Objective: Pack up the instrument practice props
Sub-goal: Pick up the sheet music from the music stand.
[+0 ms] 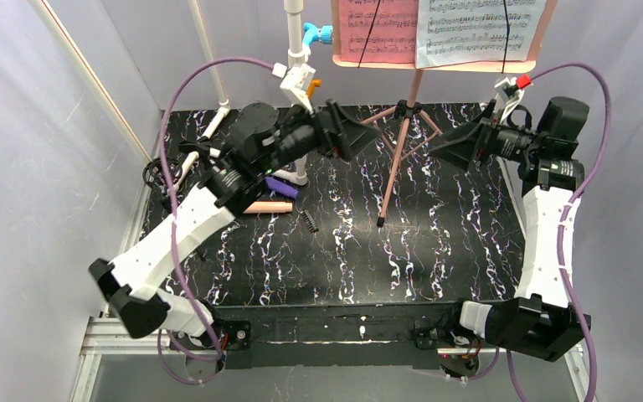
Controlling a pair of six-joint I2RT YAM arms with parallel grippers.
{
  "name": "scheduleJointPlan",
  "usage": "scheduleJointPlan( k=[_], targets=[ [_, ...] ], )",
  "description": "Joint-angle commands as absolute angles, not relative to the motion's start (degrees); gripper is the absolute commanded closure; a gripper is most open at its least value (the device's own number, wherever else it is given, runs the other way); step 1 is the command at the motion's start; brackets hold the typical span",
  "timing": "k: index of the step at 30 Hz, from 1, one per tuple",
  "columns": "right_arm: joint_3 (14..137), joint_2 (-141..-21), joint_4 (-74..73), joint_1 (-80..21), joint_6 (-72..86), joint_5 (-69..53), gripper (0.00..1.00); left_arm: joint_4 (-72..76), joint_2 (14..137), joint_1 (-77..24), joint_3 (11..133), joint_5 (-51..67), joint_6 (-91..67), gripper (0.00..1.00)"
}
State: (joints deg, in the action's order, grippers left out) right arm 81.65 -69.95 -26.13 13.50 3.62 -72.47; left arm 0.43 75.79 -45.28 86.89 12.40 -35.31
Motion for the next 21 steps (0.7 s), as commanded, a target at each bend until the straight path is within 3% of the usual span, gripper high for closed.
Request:
scheduleJointPlan(
  k=[1,14,16,17,21],
  targets=[
    [76.7,-66.7,-25.2,14.1,-1.4,-71.2,0.00,3.6,83.2,-47.1,96.6,5.3,-33.3,0.02],
    [60.2,-64.8,-26.7,14.1,-12.8,-66.8,0.00,4.9,111.6,-47.5,132.3,-5.2,-35.1,0.03],
    [58.4,-64.7,-25.7,14.1,-13.3,-67.0,0.00,8.8,116.1,-47.4,137.2,-5.4,-36.4,0.07],
    [57.2,-64.8,-25.1,14.1,-13.8,-67.0,0.00,9.8,119.4,-47.5,141.3,-4.8,-37.9,0.13],
    [54.6,-65.6,-23.7,14.6,-14.6,-68.0,0.00,11.4,123.0,-47.5,142.7,-6.3,-40.7,0.25]
  ],
)
